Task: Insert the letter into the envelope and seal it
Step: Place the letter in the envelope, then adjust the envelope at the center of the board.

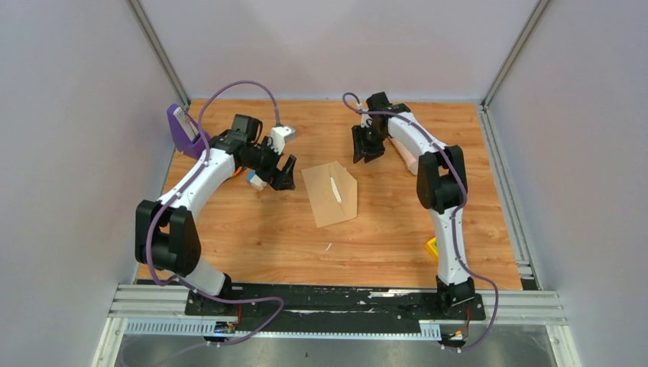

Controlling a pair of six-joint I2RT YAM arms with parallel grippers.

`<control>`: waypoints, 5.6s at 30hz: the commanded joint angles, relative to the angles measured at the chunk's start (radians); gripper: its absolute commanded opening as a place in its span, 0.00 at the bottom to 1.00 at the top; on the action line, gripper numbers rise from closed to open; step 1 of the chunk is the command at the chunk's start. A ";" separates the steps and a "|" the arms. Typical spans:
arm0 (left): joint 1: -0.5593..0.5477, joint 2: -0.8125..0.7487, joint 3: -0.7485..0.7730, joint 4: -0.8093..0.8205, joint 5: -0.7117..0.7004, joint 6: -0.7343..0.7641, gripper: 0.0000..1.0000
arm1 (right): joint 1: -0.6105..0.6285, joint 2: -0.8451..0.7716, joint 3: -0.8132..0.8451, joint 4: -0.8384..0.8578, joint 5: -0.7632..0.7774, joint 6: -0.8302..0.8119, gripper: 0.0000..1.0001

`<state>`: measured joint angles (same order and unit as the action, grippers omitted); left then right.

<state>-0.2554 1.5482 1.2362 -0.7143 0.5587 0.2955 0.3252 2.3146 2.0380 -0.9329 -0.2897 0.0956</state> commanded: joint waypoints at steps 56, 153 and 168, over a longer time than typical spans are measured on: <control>-0.002 -0.019 -0.017 0.026 -0.008 0.034 1.00 | 0.198 -0.033 -0.064 -0.133 -0.370 -0.091 0.51; -0.001 0.014 -0.023 0.028 -0.001 0.043 1.00 | 0.295 -0.218 -0.043 -0.031 -0.056 -0.165 0.51; 0.116 0.008 0.013 -0.045 0.133 0.089 1.00 | 0.310 -0.042 -0.043 0.015 0.162 -0.103 0.47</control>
<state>-0.2096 1.5719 1.2129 -0.7174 0.5892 0.3340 0.6189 2.2444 1.9903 -0.9356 -0.1596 -0.0425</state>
